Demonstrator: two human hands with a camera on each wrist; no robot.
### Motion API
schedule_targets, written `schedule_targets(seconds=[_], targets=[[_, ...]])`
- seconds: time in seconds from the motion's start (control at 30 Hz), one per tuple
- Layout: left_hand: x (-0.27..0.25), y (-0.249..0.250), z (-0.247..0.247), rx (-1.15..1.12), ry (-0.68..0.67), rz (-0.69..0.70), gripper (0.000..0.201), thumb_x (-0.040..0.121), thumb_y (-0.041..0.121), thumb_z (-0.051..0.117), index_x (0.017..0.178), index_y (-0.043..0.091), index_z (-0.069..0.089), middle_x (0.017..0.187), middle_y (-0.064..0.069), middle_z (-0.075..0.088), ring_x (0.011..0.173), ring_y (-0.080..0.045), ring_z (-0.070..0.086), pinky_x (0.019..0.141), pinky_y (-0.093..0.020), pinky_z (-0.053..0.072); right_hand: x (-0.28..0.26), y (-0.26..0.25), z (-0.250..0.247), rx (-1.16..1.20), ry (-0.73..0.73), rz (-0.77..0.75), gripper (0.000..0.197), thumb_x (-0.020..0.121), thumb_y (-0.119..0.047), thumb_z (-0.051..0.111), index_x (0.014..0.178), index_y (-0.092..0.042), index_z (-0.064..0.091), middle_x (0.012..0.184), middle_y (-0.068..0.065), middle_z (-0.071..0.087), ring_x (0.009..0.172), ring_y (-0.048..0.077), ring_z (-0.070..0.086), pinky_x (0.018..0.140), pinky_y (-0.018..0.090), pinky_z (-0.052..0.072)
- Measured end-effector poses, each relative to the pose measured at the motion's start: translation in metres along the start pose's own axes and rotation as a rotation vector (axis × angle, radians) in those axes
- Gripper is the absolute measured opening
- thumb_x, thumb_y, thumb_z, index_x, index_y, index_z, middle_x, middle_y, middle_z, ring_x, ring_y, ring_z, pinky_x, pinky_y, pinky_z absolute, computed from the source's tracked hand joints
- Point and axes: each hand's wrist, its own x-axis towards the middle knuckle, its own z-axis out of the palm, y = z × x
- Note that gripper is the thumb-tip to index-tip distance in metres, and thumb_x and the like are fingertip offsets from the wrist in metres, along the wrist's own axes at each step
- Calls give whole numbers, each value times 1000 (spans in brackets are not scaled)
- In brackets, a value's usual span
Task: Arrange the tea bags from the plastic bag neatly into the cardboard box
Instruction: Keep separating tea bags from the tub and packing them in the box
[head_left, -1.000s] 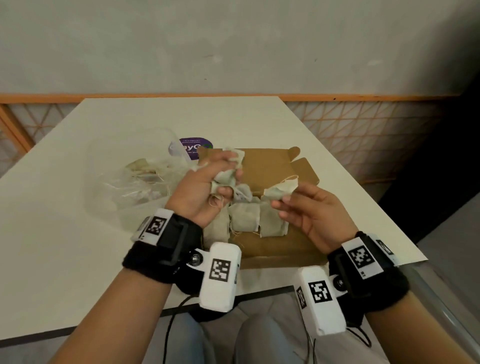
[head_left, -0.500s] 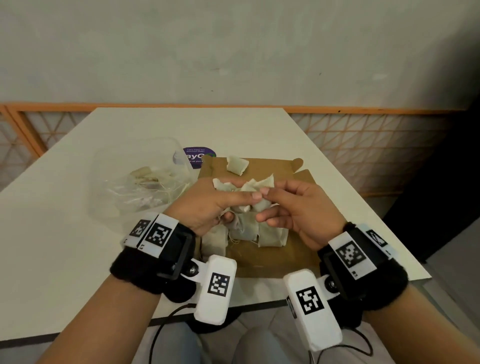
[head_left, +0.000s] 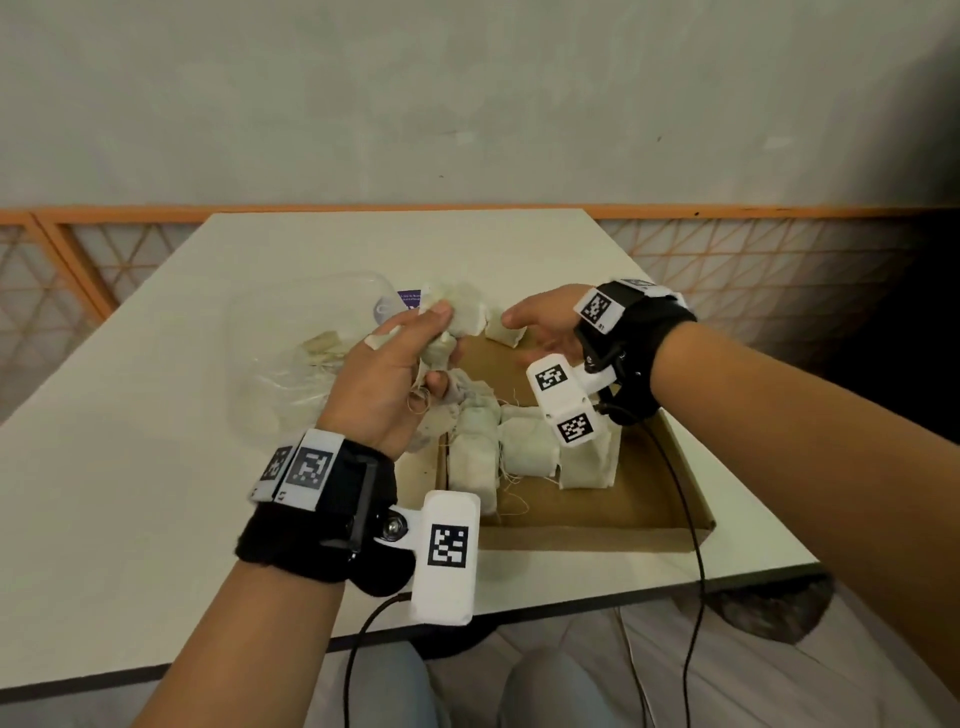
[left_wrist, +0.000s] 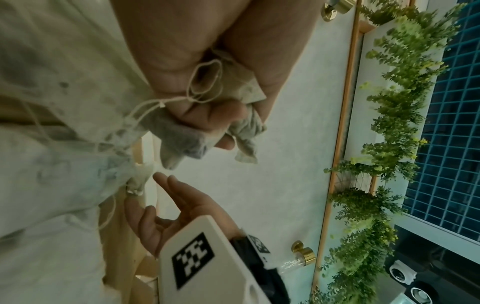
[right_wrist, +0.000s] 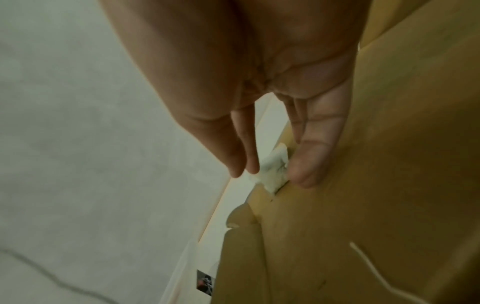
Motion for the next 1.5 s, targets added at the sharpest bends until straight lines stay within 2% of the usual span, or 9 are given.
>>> schedule_targets(seconds=[0.17, 0.3, 0.47, 0.6, 0.8, 1.0, 1.1, 1.2, 1.5], targets=[[3, 0, -2, -33, -11, -22, 9, 88, 21, 63, 84, 13, 63, 74, 2, 67, 67, -7, 63, 38, -13, 35, 5, 4, 10, 105, -63, 29, 47, 91, -23, 59, 128, 2, 46, 127, 14, 52, 101, 30, 63, 87, 41, 53], [5, 0, -3, -50, -3, -28, 8, 88, 20, 63, 84, 13, 62, 79, -1, 65, 68, -8, 64, 37, -13, 36, -9, 5, 10, 214, -98, -11, 21, 93, -23, 56, 103, -5, 55, 104, 5, 59, 80, 19, 63, 59, 23, 48], [7, -2, -3, -50, 10, -10, 13, 88, 18, 63, 97, 8, 62, 83, -4, 65, 70, -10, 62, 39, -14, 36, -62, 9, -10, 444, 12, -406, 16, 94, -13, 51, 102, -7, 64, 107, 2, 66, 71, 10, 65, 57, 18, 48], [7, -5, 4, -5, 4, -8, 21, 89, 19, 62, 106, 6, 61, 87, -5, 64, 68, -8, 62, 40, -15, 36, -109, 21, -18, 577, -118, -578, 22, 83, -18, 56, 97, -6, 67, 99, 0, 71, 69, 9, 63, 56, 17, 47], [-5, -9, 16, 88, -103, 17, 50, 75, 44, 63, 109, 7, 64, 75, -4, 61, 48, -5, 51, 39, -14, 36, -111, 35, -5, 313, -30, -557, 14, 89, -10, 56, 91, -11, 70, 90, 2, 71, 66, 6, 64, 56, 17, 49], [1, -14, 13, 129, -135, 2, 19, 84, 13, 63, 101, 6, 64, 82, -9, 63, 65, -13, 53, 43, -17, 36, -108, 33, -2, 356, 84, -525, 14, 85, -20, 65, 98, -17, 64, 84, 0, 65, 64, 9, 62, 55, 21, 47], [1, -13, 12, 131, -217, -22, 24, 78, 15, 68, 100, 6, 63, 79, -8, 63, 61, -12, 51, 42, -16, 36, -102, 30, -5, 407, 37, -391, 28, 80, -33, 69, 102, -16, 64, 89, 1, 62, 63, 9, 54, 52, 21, 38], [2, -15, 11, 185, -253, -35, 26, 73, 22, 74, 93, 11, 62, 74, -3, 64, 57, -10, 47, 41, -14, 35, -101, 28, -8, 486, -12, -393, 11, 79, -21, 71, 86, -14, 67, 75, -1, 58, 58, 6, 45, 50, 19, 31], [3, -19, 10, 156, -194, -66, 32, 69, 21, 71, 96, 7, 61, 75, -7, 64, 51, -9, 49, 39, -14, 37, -104, 41, -31, 573, 99, -438, 12, 86, -10, 62, 75, -15, 62, 67, -1, 66, 52, 8, 57, 46, 17, 36]])
